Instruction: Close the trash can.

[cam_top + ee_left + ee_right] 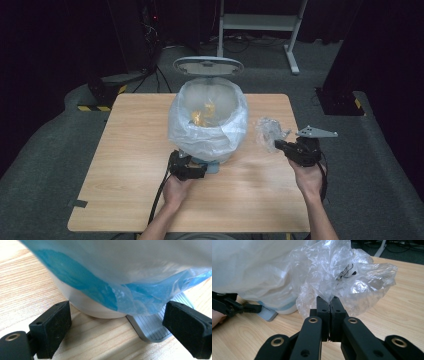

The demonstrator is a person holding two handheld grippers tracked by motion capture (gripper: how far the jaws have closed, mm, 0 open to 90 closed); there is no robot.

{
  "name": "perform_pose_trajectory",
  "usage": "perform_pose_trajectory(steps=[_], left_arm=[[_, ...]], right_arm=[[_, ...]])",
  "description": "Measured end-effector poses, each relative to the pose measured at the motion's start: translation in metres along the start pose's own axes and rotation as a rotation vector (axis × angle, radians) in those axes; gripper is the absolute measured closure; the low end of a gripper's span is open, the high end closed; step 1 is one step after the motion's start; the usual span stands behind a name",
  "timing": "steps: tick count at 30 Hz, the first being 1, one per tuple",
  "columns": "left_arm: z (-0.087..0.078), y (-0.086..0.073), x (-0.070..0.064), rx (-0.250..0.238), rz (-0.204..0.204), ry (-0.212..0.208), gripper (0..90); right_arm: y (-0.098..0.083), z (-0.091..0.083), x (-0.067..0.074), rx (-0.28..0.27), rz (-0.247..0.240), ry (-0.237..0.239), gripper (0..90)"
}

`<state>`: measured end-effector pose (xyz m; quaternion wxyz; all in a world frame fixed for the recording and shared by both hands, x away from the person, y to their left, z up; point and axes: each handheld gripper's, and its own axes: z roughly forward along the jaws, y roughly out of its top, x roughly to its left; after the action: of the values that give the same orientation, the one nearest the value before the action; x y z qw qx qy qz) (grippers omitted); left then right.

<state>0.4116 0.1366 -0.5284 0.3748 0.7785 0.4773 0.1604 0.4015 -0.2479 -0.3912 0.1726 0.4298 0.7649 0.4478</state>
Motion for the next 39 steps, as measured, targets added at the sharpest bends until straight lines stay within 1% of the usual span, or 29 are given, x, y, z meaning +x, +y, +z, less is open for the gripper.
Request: perform_pose_trajectory(steps=[6, 13, 14, 16, 18, 19, 20, 21, 22, 26, 31, 39], left_arm=[[0.000, 0.000, 0.000, 0.000, -0.002, -0.001, 8.3], [0.000, 0.000, 0.000, 0.000, -0.002, -0.001, 8.3], [-0.001, 0.000, 0.001, 0.011, 0.012, -0.001, 8.4], [-0.001, 0.000, 0.001, 0.012, 0.014, -0.002, 8.3], [-0.001, 0.000, 0.001, 0.011, 0.013, -0.001, 8.3], [0.000, 0.000, 0.000, 0.000, -0.002, -0.001, 8.4], [0.000, 0.000, 0.000, 0.000, -0.001, -0.001, 8.3], [0.000, 0.000, 0.001, 0.009, 0.010, -0.001, 8.4], [0.000, 0.000, 0.000, 0.000, -0.002, -0.001, 8.4], [0.000, 0.000, 0.000, 0.000, -0.002, -0.001, 8.3], [0.000, 0.000, 0.000, 0.000, -0.002, -0.002, 8.3], [0.000, 0.000, 0.000, 0.000, -0.003, -0.002, 8.4]], right_arm=[[0.009, -0.009, 0.000, -0.023, 0.000, 0.014, 88.6], [0.018, -0.013, 0.004, -0.038, -0.012, 0.028, 88.6], [0.019, -0.014, 0.004, -0.041, -0.016, 0.030, 88.6], [0.022, -0.016, 0.006, -0.051, -0.016, 0.036, 88.6], [0.025, -0.019, 0.006, -0.061, -0.019, 0.039, 88.6], [0.026, -0.020, 0.006, -0.065, -0.019, 0.042, 88.6], [0.028, -0.021, 0.006, -0.070, -0.019, 0.046, 88.6], [0.029, -0.022, 0.006, -0.073, -0.019, 0.048, 88.6], [0.031, -0.024, 0.006, -0.076, -0.018, 0.050, 88.6], [0.037, -0.028, 0.008, -0.080, -0.031, 0.050, 88.6], [0.041, -0.028, 0.010, -0.076, -0.036, 0.058, 88.6], [0.052, -0.032, 0.014, -0.093, -0.048, 0.073, 88.7]])
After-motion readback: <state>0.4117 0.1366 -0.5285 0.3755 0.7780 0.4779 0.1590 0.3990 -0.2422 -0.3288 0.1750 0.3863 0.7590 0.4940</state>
